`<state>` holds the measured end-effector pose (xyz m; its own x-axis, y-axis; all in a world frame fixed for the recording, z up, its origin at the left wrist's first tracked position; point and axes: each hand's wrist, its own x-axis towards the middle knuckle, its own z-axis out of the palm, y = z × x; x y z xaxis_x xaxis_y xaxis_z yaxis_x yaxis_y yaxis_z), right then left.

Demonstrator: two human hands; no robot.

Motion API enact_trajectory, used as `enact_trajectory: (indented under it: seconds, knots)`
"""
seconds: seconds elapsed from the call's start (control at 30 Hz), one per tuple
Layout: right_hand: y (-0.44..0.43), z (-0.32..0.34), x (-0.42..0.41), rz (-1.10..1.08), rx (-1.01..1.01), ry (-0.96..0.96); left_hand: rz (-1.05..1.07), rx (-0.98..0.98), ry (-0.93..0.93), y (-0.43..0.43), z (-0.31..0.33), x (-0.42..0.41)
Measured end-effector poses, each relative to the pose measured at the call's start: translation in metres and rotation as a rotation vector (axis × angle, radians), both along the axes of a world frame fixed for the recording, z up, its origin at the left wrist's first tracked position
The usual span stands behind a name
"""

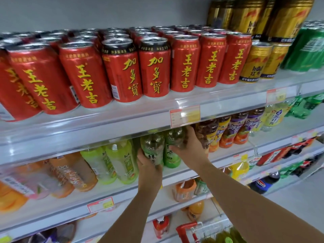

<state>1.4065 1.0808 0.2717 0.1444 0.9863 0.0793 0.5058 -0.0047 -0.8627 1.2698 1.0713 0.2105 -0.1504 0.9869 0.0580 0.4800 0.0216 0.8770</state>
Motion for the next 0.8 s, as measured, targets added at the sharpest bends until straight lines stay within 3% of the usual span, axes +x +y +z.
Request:
enact_trajectory:
  seconds: [0.2, 0.33, 0.47, 0.57, 0.7, 0.8]
  knots:
    - [0.008, -0.018, -0.004, 0.004, -0.101, -0.021, -0.017, -0.086, 0.097, 0.005, -0.006, -0.008]
    - [-0.011, -0.030, -0.001, 0.012, -0.083, -0.201, 0.009, -0.089, 0.130, 0.004, 0.002, -0.001]
    - [-0.075, -0.062, 0.010, 0.036, -0.102, -0.199, -0.053, 0.164, 0.035, -0.032, 0.001, -0.002]
    - [-0.138, -0.104, 0.030, 0.003, -0.342, -0.145, -0.257, 0.318, 0.108, -0.071, -0.027, -0.011]
    - [-0.207, -0.169, 0.050, -0.022, -0.733, -0.154, -0.575, 0.055, 0.252, -0.112, -0.090, -0.018]
    - [-0.245, -0.207, 0.046, 0.053, -0.903, -0.207, -0.775, -0.174, 0.310, -0.136, -0.144, -0.018]
